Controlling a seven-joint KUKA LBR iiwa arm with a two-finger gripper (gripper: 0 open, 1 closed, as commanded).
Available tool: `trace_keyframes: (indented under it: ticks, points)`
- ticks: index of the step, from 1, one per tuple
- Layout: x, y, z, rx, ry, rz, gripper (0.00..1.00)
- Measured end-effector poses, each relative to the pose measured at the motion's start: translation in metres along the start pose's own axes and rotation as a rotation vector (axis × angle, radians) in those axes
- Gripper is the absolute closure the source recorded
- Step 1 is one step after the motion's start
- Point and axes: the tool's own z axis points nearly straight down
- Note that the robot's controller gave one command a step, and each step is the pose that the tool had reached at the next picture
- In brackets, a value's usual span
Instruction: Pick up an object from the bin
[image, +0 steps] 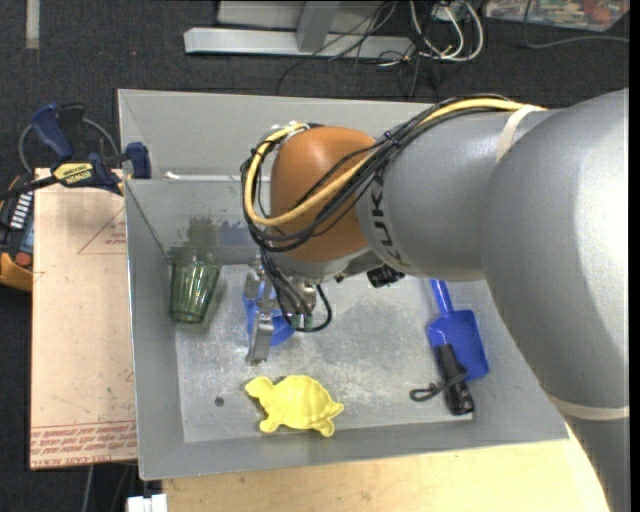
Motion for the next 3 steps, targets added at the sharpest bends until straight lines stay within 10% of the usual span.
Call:
trace_keyframes:
  ticks: [1, 2, 3]
  points:
    - [0.043, -0.086, 0.040, 0.012, 0.015, 0.376, 0.00]
    - [0.048, -0.027, 0.068, -0.002, 0.000, -0.085, 0.00]
    - [-0.010, -0.064, 0.065, 0.008, 0.010, 0.441, 1.00]
